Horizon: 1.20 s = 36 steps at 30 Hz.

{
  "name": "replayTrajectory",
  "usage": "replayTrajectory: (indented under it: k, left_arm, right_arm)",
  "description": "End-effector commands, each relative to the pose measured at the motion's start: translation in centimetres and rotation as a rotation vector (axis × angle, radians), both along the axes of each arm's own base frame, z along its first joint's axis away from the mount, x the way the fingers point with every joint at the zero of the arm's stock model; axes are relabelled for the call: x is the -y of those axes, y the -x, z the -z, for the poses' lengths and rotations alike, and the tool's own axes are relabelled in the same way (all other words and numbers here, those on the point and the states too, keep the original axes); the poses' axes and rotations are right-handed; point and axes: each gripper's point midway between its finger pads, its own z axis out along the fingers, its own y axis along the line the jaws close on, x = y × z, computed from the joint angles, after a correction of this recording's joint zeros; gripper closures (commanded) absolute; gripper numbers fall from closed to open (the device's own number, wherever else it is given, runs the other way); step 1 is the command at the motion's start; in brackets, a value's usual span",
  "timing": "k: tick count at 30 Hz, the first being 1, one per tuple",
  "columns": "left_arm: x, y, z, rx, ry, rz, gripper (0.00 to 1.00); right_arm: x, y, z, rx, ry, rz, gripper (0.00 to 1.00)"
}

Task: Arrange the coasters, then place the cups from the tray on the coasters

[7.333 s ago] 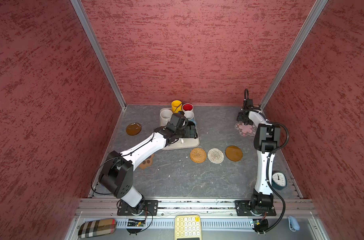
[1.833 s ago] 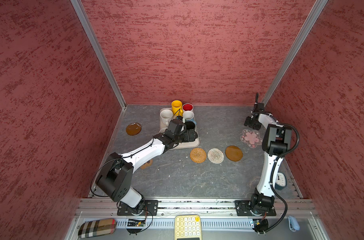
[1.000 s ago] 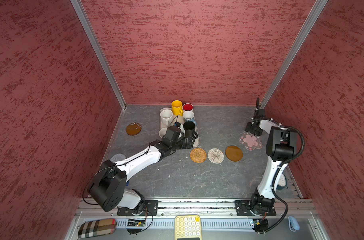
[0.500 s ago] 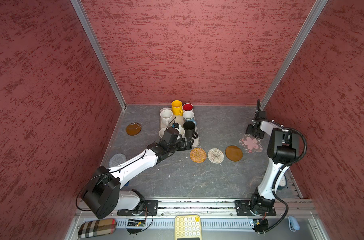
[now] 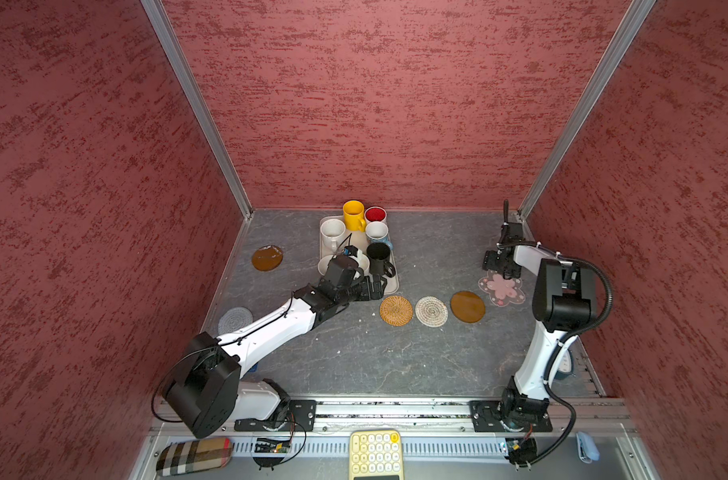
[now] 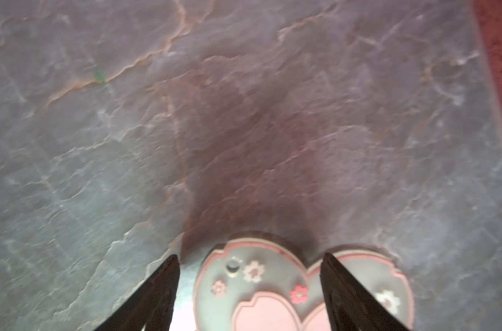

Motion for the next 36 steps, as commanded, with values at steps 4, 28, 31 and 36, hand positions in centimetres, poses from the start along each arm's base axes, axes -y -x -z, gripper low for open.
replayTrajectory:
  k: [4, 28, 31, 36]
  left_arm:
    - [-0.1, 0.2, 0.1, 0.01, -0.015, 0.006, 0.01]
    - [-0.4, 0.2, 0.9, -0.005, -0.026, 0.001, 0.0]
    - [-0.4, 0.3, 0.9, -0.009, -0.026, 0.006, 0.0]
    - [-0.6, 0.6, 1.0, -0.005, -0.02, 0.004, 0.0]
  right_arm:
    - [-1.1, -0.5, 0.7, -0.001, 0.017, -0.064, 0.19]
    - [0.1, -1.5, 2.4, -0.038, 0.054, -0.118, 0.2]
    - [0.5, -0.9, 2.6, -0.043, 0.056, -0.115, 0.18]
    - [0.2, 0.2, 2.7, -0.035, 0.022, -0.11, 0.17]
